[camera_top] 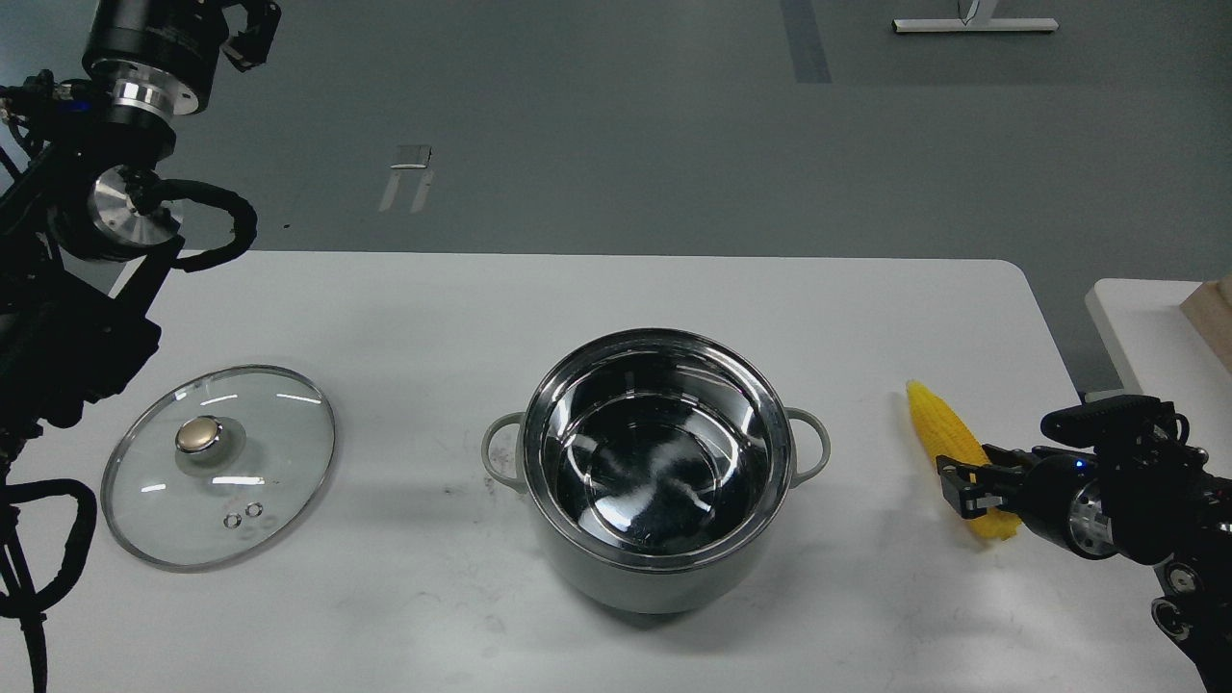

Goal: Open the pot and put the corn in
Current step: 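Reach the right gripper down and grasp the yellow corn cob, then lift the corn and carry it over the open pot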

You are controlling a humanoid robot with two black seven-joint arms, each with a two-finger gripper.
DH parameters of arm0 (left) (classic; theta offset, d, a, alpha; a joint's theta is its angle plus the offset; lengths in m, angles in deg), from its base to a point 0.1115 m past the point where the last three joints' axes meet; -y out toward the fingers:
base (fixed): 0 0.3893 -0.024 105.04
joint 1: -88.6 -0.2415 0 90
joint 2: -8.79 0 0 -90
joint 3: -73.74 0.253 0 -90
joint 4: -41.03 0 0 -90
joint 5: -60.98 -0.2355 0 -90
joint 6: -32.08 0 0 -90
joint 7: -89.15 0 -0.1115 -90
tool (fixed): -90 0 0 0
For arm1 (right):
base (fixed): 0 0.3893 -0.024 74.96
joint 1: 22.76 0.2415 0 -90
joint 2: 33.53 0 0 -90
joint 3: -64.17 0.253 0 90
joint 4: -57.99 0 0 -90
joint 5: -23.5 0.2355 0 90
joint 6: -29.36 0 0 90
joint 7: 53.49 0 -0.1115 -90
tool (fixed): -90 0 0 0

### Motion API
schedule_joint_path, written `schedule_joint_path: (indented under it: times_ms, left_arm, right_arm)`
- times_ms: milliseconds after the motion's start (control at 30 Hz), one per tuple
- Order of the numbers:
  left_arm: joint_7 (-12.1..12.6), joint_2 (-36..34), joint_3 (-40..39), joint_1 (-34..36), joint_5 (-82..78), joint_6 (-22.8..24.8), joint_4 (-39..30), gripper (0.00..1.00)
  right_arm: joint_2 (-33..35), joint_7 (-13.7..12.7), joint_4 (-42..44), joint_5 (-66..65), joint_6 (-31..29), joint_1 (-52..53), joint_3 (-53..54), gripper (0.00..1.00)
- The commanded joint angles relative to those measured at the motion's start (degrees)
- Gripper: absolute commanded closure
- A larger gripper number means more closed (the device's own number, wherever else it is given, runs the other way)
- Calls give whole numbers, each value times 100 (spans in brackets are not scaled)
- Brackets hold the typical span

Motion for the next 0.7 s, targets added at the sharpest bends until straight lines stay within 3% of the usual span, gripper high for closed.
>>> schedule_joint_path:
  times_ms: [0,133,433,533,667]
  left_arm:
    - [-8,6,-2,-12,0,-15,-6,2]
    - [-8,-20,-2,-12,9,-15,3,2]
    - [1,-56,-2,-12,9,-24,-14,2]
    - [1,-56,6,-3,0,-33,-32,2]
    - [9,-29,15,-3,-9,-33,-50,2]
  right_arm:
    - [-33,-7,-7,1,-1,-1,-37,81]
    - [2,-7,-33,1,-1,61,-2,100]
    - [477,72,-587,1,-1,61,1034,100]
    - [354,142,-1060,658,-1,131,1596,100]
    - [301,63,-1624,1655,-1,658,1545,100]
